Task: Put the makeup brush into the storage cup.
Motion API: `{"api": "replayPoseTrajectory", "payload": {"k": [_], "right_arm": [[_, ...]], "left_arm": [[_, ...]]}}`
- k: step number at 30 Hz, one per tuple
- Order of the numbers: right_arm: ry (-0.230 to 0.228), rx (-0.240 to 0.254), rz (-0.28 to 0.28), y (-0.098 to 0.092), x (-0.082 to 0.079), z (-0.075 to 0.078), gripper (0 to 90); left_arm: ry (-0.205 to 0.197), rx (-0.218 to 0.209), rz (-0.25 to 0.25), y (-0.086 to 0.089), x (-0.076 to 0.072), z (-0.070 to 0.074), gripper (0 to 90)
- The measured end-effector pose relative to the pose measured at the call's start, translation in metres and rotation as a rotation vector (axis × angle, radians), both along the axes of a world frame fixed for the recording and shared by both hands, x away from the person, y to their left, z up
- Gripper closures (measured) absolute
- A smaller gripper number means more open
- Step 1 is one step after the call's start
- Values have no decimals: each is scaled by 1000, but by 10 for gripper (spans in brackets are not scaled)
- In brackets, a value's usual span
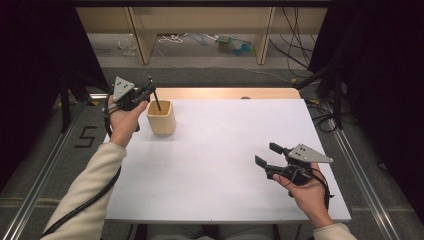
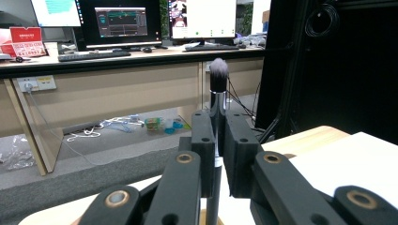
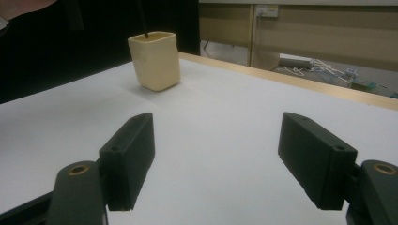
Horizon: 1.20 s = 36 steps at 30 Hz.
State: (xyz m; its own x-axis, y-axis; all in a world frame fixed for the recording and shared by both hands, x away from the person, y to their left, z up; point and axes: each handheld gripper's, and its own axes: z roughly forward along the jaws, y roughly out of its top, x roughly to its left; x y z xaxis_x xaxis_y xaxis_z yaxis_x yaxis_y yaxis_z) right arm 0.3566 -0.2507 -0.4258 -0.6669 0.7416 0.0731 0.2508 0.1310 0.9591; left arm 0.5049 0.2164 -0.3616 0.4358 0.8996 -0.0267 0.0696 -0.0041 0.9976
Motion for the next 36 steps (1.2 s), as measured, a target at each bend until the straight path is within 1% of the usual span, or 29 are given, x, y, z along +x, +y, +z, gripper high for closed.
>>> {"api": "replayPoseTrajectory", "payload": {"k": [2,3,7,10,15,22,26,27,29,30,31,36], "right_arm": [[11,3,10,0,0,0,286],[13,-1,6,0,-1,1,286],[8,-6,7,0,0,0,287],[11,1,13,0,0,0,287],[6,-3,7,0,0,0,287],[6,2,10,0,0,0,287],[4,-4,7,0,0,0,287],[9,0,11,0,0,0,287],[3,-4,3,0,0,0,287],[11,-2,6,-1,-1,1,287],[3,0,7,0,0,0,287],[4,-3,7,0,0,0,287]], "left_arm": [[1,0,0,0,1,0,839],[1,1,1,0,1,-1,839],[4,2,3,0,2,-2,839],[5,1,5,0,2,-2,839],[3,1,6,0,3,-2,839],[-2,14,11,-1,4,-3,838],[-1,23,10,-2,6,-5,838],[0,19,11,-2,6,-5,838],[2,27,12,-2,7,-6,838],[3,25,12,-2,7,-6,839],[3,23,13,-2,7,-6,839],[1,29,15,-2,9,-7,838]]}}
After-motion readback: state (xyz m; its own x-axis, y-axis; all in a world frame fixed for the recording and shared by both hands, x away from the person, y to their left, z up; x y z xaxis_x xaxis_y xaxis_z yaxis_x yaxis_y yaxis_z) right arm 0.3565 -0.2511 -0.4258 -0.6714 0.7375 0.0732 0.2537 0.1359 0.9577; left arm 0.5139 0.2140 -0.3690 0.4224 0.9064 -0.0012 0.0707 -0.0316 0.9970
